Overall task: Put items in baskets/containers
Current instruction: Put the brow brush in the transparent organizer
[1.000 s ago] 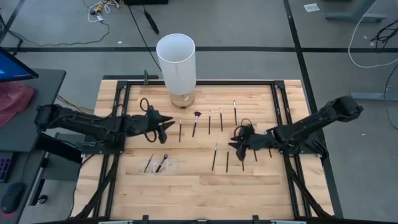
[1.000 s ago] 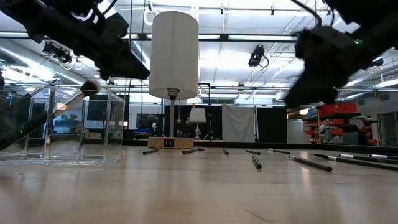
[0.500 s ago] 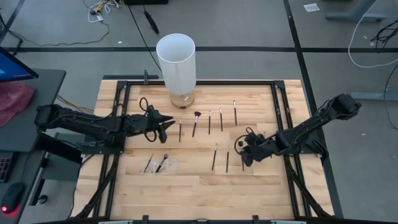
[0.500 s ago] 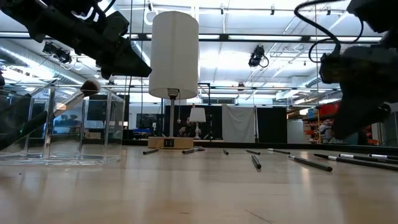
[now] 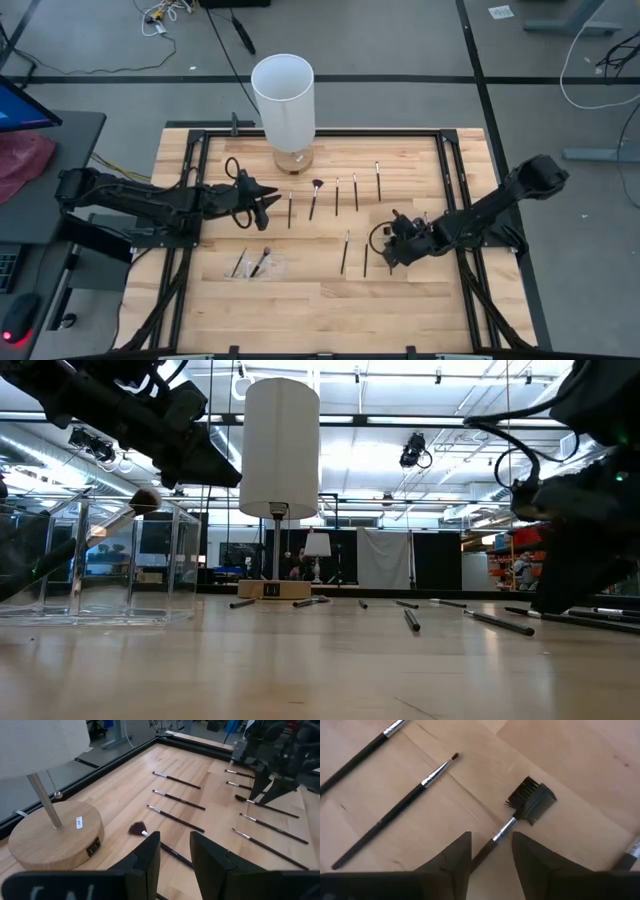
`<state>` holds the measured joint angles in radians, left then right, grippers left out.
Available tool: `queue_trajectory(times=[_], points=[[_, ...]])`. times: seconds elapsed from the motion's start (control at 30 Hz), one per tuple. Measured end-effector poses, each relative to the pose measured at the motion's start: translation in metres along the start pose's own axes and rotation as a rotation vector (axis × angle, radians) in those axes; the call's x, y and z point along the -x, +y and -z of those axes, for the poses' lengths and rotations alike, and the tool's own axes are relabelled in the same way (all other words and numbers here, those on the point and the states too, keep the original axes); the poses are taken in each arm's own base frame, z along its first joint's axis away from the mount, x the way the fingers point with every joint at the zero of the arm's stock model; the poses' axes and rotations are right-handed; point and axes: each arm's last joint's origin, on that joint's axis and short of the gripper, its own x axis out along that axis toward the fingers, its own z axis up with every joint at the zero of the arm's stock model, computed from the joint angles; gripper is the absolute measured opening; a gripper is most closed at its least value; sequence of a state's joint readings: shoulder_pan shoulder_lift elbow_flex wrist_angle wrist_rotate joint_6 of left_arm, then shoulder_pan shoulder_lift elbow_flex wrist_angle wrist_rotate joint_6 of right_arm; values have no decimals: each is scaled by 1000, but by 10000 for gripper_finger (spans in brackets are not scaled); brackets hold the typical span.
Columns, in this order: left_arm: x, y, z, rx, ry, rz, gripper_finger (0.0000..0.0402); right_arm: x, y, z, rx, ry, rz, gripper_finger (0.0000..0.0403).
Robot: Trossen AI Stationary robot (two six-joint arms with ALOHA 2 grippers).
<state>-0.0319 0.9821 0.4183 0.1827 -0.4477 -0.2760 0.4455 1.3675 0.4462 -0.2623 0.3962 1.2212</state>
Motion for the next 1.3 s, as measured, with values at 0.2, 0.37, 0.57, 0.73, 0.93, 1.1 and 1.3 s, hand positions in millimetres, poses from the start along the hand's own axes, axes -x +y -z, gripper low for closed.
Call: queue_trajectory(times=[0.2,0.37,0.57,0.73,0.93,1.1,1.3], points=[[0,0,0,-1,1,-1,110,-10,9,2,108,-5,101,139],[0,0,0,-1,3,-3,110,-17,17,2,247,-14,151,101],[0,1,2,-9,17,-7,110,-27,17,7,292,-72,210,37],[0,1,2,-12,22,-9,110,-25,18,13,372,-97,210,9],[0,1,2,-12,22,-9,110,-24,22,17,451,-149,179,5],[0,0,2,-18,23,-3,110,-20,29,12,434,-209,117,1],[0,-3,2,-55,36,96,110,-16,49,-1,451,-348,-19,1]])
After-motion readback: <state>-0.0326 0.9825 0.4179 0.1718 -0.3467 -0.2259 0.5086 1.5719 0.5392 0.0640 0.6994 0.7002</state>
